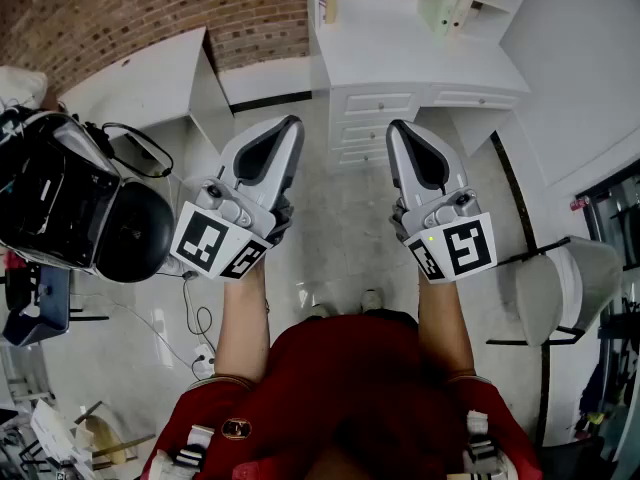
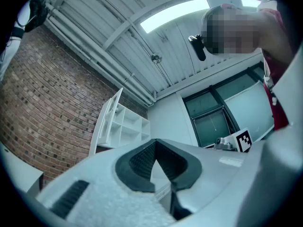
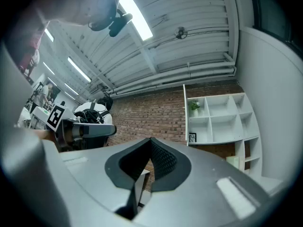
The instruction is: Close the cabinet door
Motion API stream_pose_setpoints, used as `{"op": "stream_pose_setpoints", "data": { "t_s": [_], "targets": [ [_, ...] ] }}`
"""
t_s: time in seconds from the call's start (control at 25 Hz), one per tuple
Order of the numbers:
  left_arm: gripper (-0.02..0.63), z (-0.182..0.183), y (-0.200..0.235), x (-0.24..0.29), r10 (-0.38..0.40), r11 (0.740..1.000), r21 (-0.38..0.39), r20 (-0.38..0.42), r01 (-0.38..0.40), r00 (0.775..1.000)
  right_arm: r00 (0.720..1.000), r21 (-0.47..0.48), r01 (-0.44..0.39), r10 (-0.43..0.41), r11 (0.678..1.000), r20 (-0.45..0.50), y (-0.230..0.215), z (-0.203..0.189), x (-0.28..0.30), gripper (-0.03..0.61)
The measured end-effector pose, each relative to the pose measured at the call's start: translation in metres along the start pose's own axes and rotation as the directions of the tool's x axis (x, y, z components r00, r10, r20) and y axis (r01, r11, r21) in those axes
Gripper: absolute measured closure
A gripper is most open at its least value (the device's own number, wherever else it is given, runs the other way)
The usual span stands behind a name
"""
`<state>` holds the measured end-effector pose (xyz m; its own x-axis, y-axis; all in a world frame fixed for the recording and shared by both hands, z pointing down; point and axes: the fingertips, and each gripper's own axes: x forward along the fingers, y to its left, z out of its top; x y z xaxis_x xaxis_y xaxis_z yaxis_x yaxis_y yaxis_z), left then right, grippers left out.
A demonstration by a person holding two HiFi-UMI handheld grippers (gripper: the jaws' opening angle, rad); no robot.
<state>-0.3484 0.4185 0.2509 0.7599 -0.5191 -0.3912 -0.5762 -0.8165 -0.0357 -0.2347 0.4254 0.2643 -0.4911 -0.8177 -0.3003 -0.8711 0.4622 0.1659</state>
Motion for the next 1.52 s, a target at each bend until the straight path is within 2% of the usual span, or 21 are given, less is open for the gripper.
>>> {"op": "stream_pose_setpoints", "data": {
  "t_s": [0.24,0.36,0.56,0.88,1.08,1.24,1.52],
  "targets": [
    [0.612,0.001,0.012,-0.006,-0.004,1.000,-0.025,0.009,0.004,1.000,1.000,0.037,0.007,-0.008,0.999,0.020,0.005,0.004,0.003,0.565],
    [0.612,-0.001,0.015,-0.003,-0.007,0.999,-0.036,0.022,0.008,1.000,1.000,0.024,0.014,-0.014,1.000,0.010,0.004,0.002,0.001,0.565],
    [0.612,-0.007,0.035,0.020,-0.003,1.000,-0.030,0.027,0.004,1.000,1.000,0.020,0.005,-0.005,1.000,0.013,-0.018,-0.008,0.015,0.565],
    [0.612,-0.031,0.100,0.102,0.026,1.000,0.018,0.009,-0.026,1.000,0.997,0.042,-0.036,0.033,0.998,0.076,-0.100,-0.039,0.078,0.565],
    [0.611,-0.043,0.141,0.176,0.042,0.998,0.038,-0.011,-0.042,0.999,0.992,0.051,-0.076,0.071,0.996,0.108,-0.165,-0.047,0.121,0.565],
    [0.604,-0.058,0.177,0.228,0.085,0.995,0.059,-0.023,-0.084,0.996,0.985,0.063,-0.124,0.115,0.990,0.126,-0.211,-0.061,0.154,0.565],
    [0.566,-0.073,0.241,0.285,0.151,0.987,0.058,-0.021,-0.149,0.988,0.972,0.086,-0.199,0.186,0.976,0.140,-0.263,-0.087,0.209,0.565]
  ]
}}
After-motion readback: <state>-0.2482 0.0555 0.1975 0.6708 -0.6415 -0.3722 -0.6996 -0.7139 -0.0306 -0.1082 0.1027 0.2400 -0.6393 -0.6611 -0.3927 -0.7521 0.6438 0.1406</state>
